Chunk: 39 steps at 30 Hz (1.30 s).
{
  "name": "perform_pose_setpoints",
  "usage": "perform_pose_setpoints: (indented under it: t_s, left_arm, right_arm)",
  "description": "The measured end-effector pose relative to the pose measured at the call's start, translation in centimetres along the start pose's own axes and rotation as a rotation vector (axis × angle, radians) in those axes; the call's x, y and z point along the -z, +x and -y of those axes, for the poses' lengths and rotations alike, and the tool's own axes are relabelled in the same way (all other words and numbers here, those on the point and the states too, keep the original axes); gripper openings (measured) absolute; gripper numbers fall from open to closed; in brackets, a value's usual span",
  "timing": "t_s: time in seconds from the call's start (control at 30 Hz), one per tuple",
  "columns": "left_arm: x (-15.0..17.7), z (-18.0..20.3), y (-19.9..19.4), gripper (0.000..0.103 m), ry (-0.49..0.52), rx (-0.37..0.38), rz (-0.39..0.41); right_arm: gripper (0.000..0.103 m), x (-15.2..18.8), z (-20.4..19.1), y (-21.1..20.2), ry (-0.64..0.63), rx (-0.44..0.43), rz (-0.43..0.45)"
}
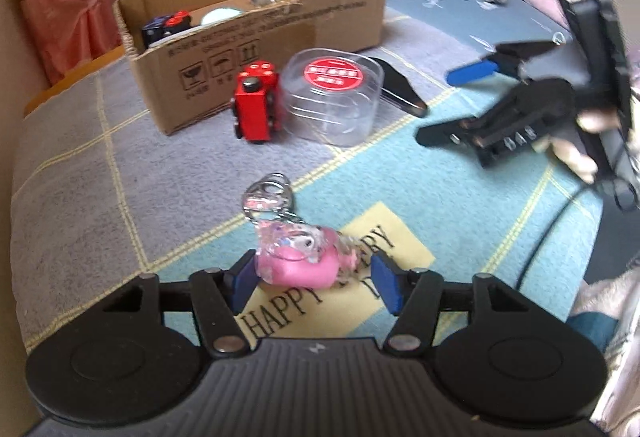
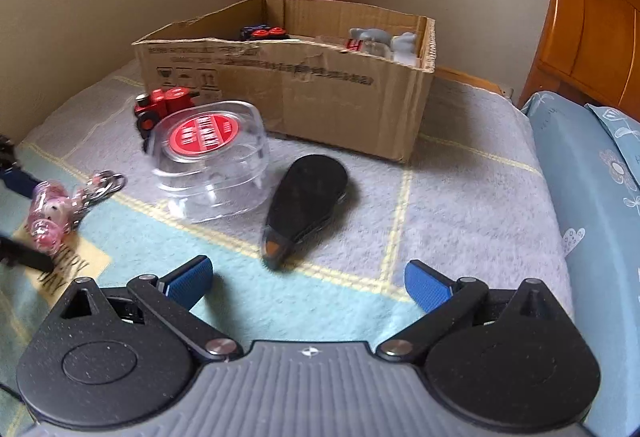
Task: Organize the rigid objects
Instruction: 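Close the left tool on the pink keychain and lift it, then turn the black correction-tape dispenser over with the right tool while the left tool holds the keychain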
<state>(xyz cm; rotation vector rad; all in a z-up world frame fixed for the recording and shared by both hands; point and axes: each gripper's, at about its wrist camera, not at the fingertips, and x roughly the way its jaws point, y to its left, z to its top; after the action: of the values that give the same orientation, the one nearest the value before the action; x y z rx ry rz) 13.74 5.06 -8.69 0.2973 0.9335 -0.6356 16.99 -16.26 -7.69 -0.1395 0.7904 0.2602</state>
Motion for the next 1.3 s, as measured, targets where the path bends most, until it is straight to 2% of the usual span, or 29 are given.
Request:
perform_pose_setpoints:
  t_s: [0.23, 0.37, 0.47, 0.57, 0.7, 0.87, 0.97, 1.13, 1.3]
  left_arm:
    - [0.2, 0.7, -0.1, 0.065, 0.009, -0.005, 0.007]
    - [0.0, 0.6, 0.3, 0.065, -0.009, -0.025, 0.016]
    - [-0.1, 0.7, 0.6, 0.062, -0.008, -0.028, 0.021]
    - [-0.3, 0.8, 0.6, 0.050, -0.012, -0.039, 0.030]
    - [-0.3, 0.4, 0.6, 0.050, -0.039, -0.048, 0.037]
    - [-0.1, 0.2, 0.4, 0.050, -0.058, -0.058, 0.044]
    - [0.0, 0.0, 0.4, 0.050, -0.071, -0.066, 0.050]
    - [-0.1, -0.5, 0.5, 0.050, -0.103, -0.067, 0.062]
    - [-0.1, -0.6, 0.5, 0.050, -0.100, -0.069, 0.063]
  right_arm:
    - [0.103, -0.9, 3.1, 0.8, 0.059, 0.080, -0.011]
    - [0.103, -0.6, 5.0, 0.6, 0.142, 0.135, -0.015]
    - [0.103, -0.2, 5.2, 0.5, 0.156, 0.148, -0.011]
    - [0.103, -0.1, 5.1, 0.4, 0.155, 0.146, -0.013]
    - [0.103, -0.6, 4.5, 0.7, 0.117, 0.159, -0.003]
    - [0.103, -1.4, 6.9, 1.2, 0.212, 0.248, -0.019]
    - [0.102, -1.4, 7.0, 0.9, 0.228, 0.224, -0.024]
    - [0.099, -1.2, 4.4, 0.9, 0.217, 0.137, -0.003]
    - [0.098, -2.4, 2.3, 2.3, 0.232, 0.163, 0.016]
